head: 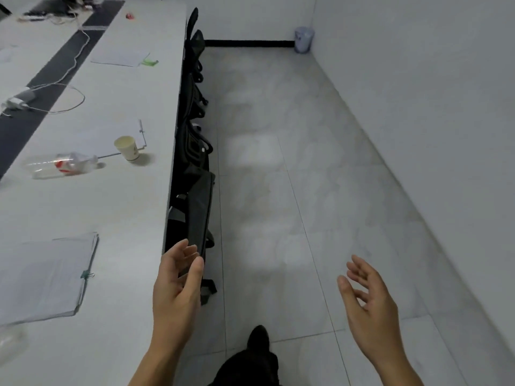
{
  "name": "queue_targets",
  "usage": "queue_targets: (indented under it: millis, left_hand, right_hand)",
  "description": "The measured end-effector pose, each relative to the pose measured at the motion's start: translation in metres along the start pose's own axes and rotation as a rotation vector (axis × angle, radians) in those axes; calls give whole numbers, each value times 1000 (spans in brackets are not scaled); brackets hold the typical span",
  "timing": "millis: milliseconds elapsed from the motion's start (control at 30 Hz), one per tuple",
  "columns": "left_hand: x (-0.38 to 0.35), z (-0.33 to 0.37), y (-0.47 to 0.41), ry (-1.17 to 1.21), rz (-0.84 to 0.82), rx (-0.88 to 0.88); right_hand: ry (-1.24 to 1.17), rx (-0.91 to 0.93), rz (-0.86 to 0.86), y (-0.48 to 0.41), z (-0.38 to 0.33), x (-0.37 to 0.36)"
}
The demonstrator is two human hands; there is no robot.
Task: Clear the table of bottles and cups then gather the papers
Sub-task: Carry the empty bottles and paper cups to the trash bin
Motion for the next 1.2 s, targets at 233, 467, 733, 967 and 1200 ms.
queue_targets:
  millis: [233, 467, 733, 967, 1200]
  left_hand:
    - [-101, 81, -143, -54, 11, -58]
    - [-198, 90, -283, -103, 130, 7]
    - [-230, 138, -370, -76, 483, 110]
    - [-186, 122, -402, 114, 878, 203]
    - [-123, 92, -446, 255, 1134, 310]
  right_hand:
    - [-27, 61, 2, -200, -4, -6]
    - [-65, 82, -149, -398, 42, -75]
    - [-104, 211, -515, -618, -12, -185]
    - [-138, 401, -860, -664, -86, -330]
    - [-93, 540, -1204, -645, -144, -476]
Point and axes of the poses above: each hand's wrist, its own y-axis away from the middle knuckle, its own x-axis out of the back of the hand, z = x × y, the point moved 3 cm from there along -y, towards the middle knuckle, and after that the axes turned 10 degrees about x, right-handed, at the moved point
